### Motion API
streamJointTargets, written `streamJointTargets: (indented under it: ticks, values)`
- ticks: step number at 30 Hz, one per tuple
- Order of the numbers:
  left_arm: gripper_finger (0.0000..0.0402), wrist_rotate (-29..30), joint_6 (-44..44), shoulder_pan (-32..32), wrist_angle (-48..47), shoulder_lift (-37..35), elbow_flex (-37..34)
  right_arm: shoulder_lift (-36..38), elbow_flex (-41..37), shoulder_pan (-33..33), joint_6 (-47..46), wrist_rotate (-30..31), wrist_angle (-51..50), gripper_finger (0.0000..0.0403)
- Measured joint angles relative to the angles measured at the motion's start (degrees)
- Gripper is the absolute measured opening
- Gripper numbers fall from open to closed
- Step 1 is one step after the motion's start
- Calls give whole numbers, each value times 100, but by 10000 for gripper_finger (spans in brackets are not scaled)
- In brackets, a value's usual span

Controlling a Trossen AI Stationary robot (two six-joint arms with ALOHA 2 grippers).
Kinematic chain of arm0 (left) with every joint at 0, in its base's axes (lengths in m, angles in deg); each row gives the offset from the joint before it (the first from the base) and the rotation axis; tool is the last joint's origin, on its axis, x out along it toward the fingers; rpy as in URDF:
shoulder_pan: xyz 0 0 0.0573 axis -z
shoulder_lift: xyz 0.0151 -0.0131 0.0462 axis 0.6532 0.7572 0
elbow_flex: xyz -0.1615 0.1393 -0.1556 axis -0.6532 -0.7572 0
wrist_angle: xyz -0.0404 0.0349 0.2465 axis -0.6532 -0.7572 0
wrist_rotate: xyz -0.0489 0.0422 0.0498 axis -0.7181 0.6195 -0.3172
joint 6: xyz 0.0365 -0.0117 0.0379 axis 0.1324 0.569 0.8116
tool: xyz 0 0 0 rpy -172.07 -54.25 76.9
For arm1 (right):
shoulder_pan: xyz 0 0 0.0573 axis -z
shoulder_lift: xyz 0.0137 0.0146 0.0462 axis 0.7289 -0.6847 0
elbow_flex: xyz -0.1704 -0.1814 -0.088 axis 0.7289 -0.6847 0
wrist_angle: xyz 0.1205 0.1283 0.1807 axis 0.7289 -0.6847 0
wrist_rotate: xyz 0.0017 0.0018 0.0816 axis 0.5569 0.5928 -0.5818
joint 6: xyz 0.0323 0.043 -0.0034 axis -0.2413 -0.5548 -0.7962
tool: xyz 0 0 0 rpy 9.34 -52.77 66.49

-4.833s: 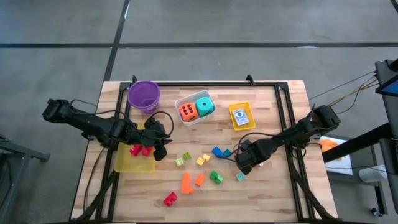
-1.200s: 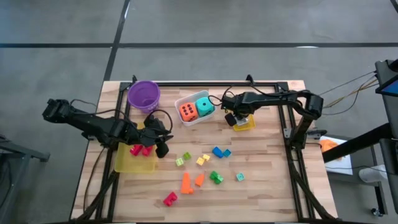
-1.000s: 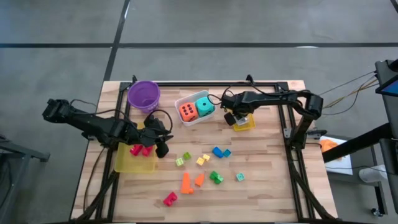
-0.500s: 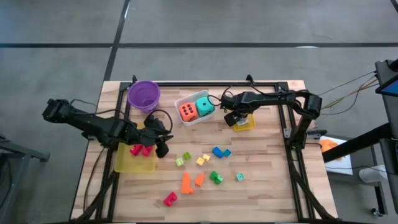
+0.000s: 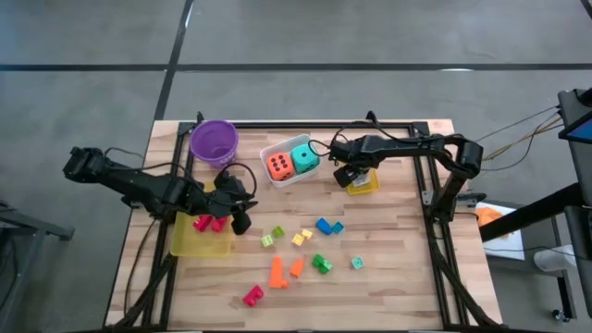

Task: Pick & Place Toys
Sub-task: Put the orange deck of cards into the yellow bin

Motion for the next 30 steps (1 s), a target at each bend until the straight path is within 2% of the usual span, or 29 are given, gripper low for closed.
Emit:
streamJointTargets:
  ticks: [8, 23, 26, 30]
  values:
    - [101, 0, 2, 0, 0, 0, 0, 457, 7, -35, -2, -172, -25, 205]
    - [101, 0, 0, -1, -2, 0, 0, 1434, 4, -59, -4, -137, -304, 203]
    - [101, 1, 0, -2, -2, 0, 0, 1620, -7, -59, -7, -107, -334, 179]
    - [101, 0, 0, -1, -2, 0, 0, 1718, -7, -38, 7, -107, -355, 100]
